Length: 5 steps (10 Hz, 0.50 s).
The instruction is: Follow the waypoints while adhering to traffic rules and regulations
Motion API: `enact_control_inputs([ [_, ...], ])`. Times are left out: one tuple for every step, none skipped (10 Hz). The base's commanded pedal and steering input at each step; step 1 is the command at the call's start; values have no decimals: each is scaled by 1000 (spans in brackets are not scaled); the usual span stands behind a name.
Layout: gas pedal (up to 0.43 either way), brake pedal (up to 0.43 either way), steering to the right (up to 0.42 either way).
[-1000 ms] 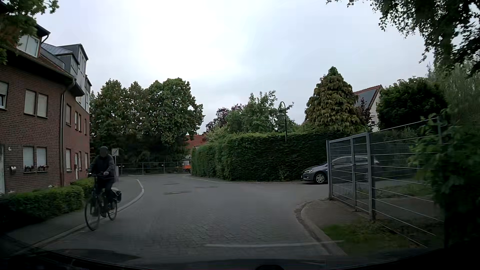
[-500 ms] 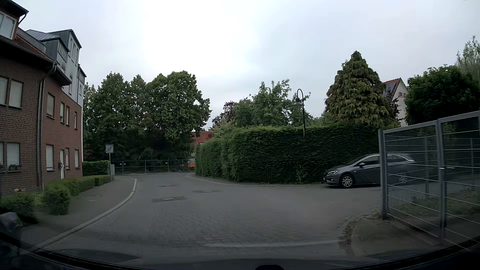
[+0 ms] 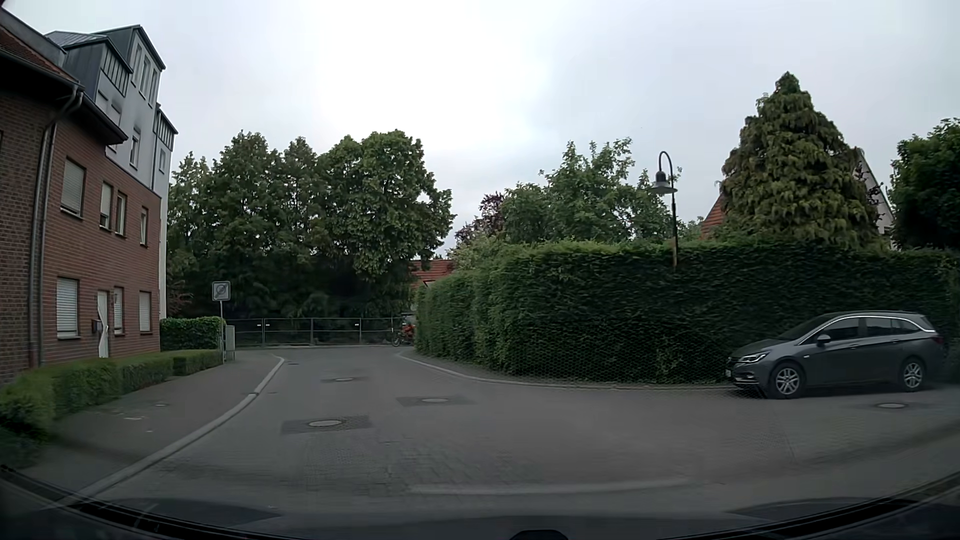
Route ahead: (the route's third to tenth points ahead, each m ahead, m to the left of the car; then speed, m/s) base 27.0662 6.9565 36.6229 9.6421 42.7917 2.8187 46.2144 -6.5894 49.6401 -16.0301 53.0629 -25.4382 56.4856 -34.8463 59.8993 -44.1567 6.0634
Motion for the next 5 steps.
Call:
enact_control_inputs([
  [118, 0, -110],
  [118, 0, -110],
  [118, 0, -109],
  [118, 0, -107],
  [118, 0, -107],
])
